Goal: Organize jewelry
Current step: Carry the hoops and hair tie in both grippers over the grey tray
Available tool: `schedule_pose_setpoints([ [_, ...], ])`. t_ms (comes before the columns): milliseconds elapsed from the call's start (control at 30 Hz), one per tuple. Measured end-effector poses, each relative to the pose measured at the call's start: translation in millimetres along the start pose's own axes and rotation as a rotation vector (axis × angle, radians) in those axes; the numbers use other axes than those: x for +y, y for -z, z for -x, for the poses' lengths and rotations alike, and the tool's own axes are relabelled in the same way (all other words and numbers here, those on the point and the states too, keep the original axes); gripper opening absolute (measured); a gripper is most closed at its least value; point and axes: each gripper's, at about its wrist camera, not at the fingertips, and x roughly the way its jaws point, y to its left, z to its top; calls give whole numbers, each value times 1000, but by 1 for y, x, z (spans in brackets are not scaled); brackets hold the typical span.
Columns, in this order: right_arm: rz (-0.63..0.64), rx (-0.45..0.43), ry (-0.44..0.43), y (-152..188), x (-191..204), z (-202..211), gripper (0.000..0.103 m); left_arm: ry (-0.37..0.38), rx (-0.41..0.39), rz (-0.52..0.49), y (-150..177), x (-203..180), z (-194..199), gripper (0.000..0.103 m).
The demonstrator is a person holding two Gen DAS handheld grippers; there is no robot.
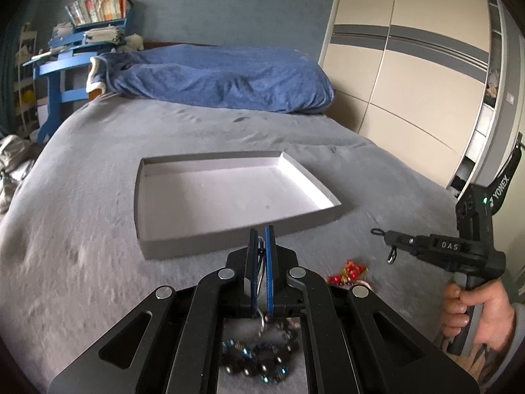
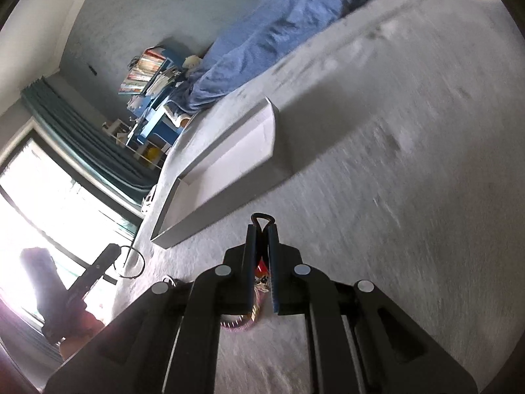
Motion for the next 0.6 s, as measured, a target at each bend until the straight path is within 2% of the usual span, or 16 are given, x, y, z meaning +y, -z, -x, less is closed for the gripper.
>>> schedule_pose_setpoints([
  [200,148,-5,23,-37,43,-26,7,-4,6,1,-23,9,-20,5],
  [333,281,9,71,-61,73,-59,7,-23,13,-2,-40,19,-40,5],
  [600,420,62,129,-80,95,-120,7,-69,59,0,-61,52,-89,5],
])
